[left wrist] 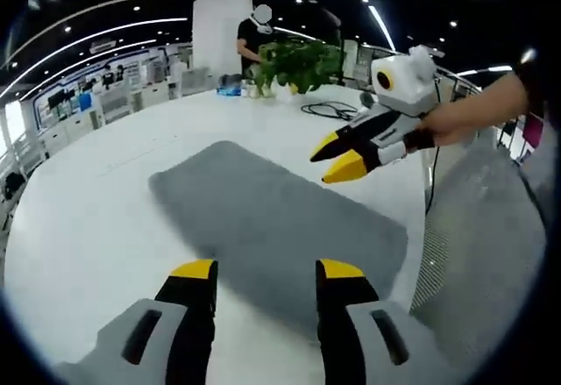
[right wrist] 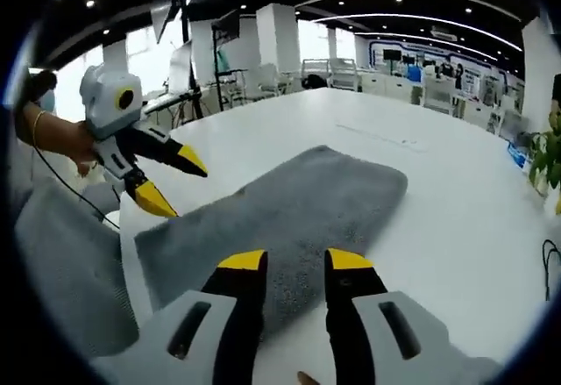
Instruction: Fold the towel on the table until its edges align and the towel forms a compact rectangular stack.
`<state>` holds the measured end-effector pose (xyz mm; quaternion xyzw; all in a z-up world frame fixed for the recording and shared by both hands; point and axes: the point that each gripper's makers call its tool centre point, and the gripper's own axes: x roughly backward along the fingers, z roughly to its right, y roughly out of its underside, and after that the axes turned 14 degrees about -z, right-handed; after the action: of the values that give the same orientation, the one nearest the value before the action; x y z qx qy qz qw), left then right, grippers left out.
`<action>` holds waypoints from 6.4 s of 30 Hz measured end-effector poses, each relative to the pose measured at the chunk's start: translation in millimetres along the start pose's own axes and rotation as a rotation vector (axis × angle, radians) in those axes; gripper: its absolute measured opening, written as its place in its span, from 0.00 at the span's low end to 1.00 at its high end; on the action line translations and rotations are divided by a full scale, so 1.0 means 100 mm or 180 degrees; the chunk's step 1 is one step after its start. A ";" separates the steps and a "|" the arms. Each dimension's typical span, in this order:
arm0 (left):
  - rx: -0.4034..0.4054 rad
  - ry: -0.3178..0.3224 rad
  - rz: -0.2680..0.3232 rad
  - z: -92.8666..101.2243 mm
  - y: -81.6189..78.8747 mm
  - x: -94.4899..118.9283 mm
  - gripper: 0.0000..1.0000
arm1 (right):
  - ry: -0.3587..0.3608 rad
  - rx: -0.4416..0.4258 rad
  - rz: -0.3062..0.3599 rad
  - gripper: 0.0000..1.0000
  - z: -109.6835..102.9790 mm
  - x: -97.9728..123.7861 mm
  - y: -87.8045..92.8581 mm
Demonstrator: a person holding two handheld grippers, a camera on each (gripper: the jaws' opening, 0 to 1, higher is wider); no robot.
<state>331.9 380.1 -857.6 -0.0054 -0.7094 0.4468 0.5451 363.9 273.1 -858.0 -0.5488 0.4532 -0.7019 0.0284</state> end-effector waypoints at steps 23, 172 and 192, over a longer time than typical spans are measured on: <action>-0.1266 0.0318 -0.0607 0.79 0.41 -0.17 0.31 | -0.0571 0.0626 -0.0381 0.23 -0.85 0.01 0.43; -0.1288 0.0025 -0.0194 0.91 -0.39 1.17 0.07 | -0.0499 0.1094 -0.0253 0.04 -1.36 1.26 -0.20; -0.1053 0.0245 -0.0210 0.63 -0.58 1.07 0.08 | -0.0567 0.0918 -0.0097 0.04 -0.98 1.19 -0.54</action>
<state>267.7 358.9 -738.4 -0.0888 -0.7516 0.3053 0.5779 263.7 300.3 -731.9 -0.6059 0.3350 -0.7086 0.1363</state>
